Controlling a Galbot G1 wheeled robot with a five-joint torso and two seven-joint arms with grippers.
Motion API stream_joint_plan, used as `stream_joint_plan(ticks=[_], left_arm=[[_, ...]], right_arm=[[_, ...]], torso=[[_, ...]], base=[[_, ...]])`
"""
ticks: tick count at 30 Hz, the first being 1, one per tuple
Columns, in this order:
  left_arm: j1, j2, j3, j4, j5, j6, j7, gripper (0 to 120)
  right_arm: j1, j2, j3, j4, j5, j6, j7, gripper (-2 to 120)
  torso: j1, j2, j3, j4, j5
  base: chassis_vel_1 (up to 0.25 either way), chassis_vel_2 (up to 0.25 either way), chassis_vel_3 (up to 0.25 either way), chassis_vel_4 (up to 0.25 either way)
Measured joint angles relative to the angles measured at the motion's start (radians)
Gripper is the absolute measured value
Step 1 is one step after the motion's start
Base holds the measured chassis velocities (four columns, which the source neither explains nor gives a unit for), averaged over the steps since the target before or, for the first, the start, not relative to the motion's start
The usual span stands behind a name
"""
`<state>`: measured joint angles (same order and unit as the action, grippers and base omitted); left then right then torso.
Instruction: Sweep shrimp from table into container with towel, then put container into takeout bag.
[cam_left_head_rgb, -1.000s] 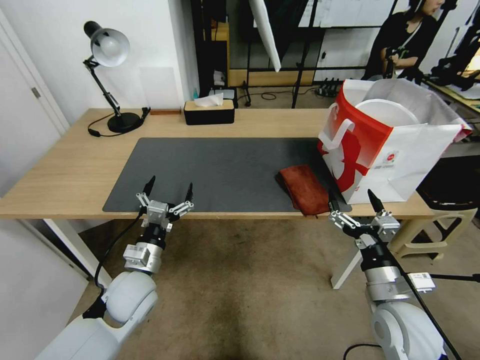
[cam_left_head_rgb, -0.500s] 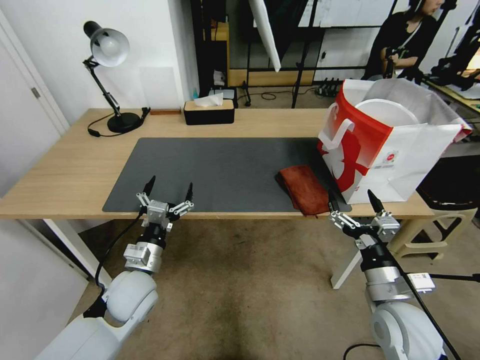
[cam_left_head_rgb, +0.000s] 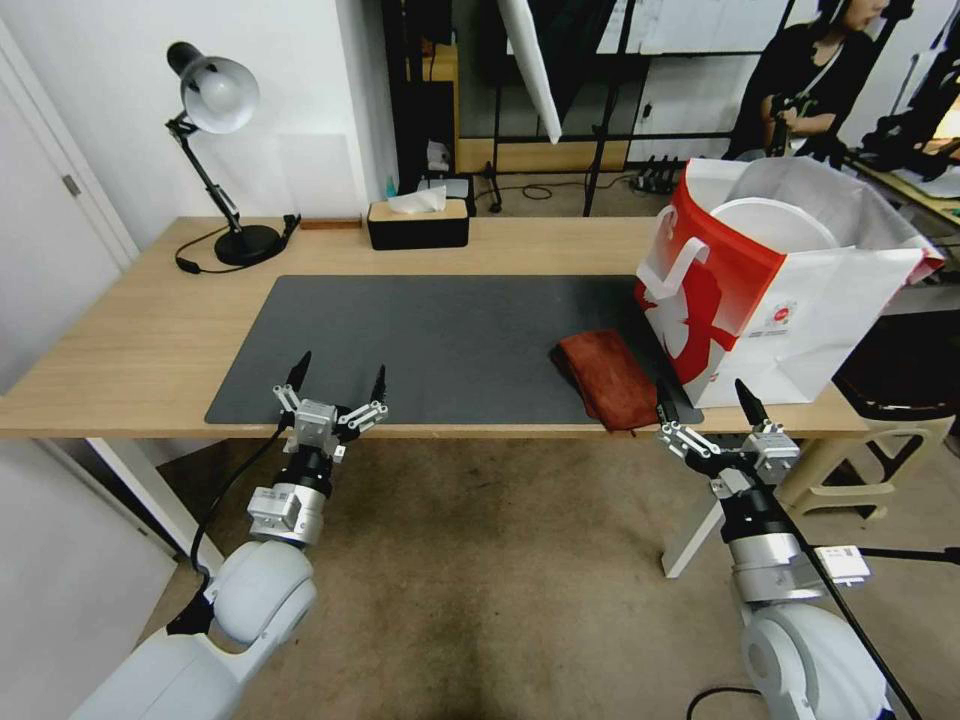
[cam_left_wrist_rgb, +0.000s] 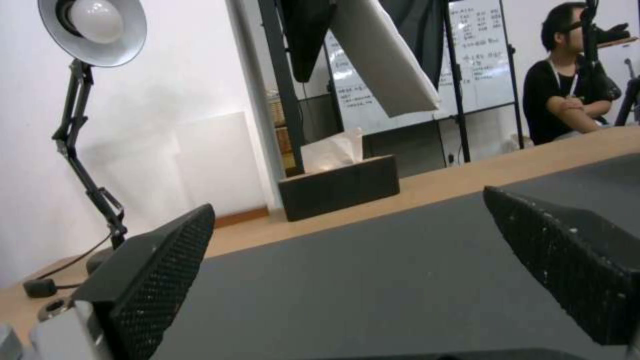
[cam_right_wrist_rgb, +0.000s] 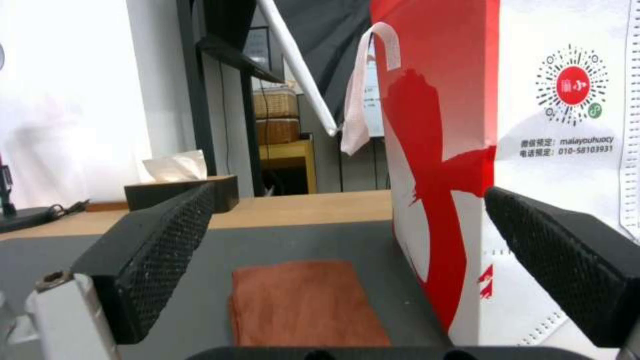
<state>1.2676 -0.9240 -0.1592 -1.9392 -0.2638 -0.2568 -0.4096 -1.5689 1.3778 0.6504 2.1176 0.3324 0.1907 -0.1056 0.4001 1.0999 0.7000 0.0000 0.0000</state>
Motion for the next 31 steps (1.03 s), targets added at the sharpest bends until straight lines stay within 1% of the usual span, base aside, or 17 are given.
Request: stream_joint_plan(ticks=[31], left_arm=[[-0.001,0.000,0.000,0.000,0.000,0.001,0.001,100]], right_arm=[[0.000,0.000,0.000,0.001,0.001,-0.001,0.000,100]], torso=[[0.000,0.000,0.000,0.0000,0.0000]], base=[[0.000,0.000,0.000,0.000]])
